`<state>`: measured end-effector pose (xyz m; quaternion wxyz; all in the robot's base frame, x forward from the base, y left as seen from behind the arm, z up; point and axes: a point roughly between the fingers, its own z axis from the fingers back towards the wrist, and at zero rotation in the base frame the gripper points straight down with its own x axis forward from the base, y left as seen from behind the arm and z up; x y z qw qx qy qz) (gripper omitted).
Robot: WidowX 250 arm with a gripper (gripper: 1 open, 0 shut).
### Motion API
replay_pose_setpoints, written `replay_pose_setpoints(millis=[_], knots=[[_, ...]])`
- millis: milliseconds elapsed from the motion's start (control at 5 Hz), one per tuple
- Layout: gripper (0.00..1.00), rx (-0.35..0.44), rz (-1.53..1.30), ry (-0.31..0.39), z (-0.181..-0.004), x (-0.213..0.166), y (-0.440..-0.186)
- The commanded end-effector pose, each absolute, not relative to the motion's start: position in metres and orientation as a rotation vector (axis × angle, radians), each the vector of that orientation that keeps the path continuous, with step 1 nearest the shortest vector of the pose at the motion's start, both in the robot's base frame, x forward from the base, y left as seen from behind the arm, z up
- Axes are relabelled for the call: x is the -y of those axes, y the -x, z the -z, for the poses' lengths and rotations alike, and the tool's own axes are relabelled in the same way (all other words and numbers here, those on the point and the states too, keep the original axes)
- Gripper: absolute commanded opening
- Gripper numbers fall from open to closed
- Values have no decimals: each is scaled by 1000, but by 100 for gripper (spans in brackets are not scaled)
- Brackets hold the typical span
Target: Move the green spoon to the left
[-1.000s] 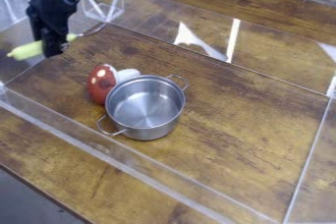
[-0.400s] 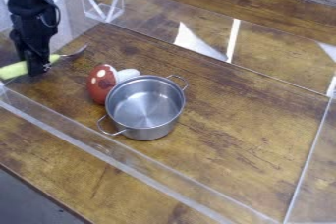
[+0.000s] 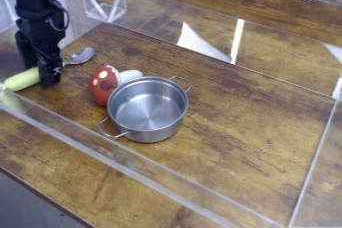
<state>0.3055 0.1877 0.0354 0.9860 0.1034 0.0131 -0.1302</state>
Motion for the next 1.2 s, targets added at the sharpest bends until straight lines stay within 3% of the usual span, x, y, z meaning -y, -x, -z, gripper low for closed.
replay_pose_setpoints(millis=[0,1000], knots=[[100,11,198,-241,-60,-205,-305],[100,48,292,-234,-84,-189,-333]])
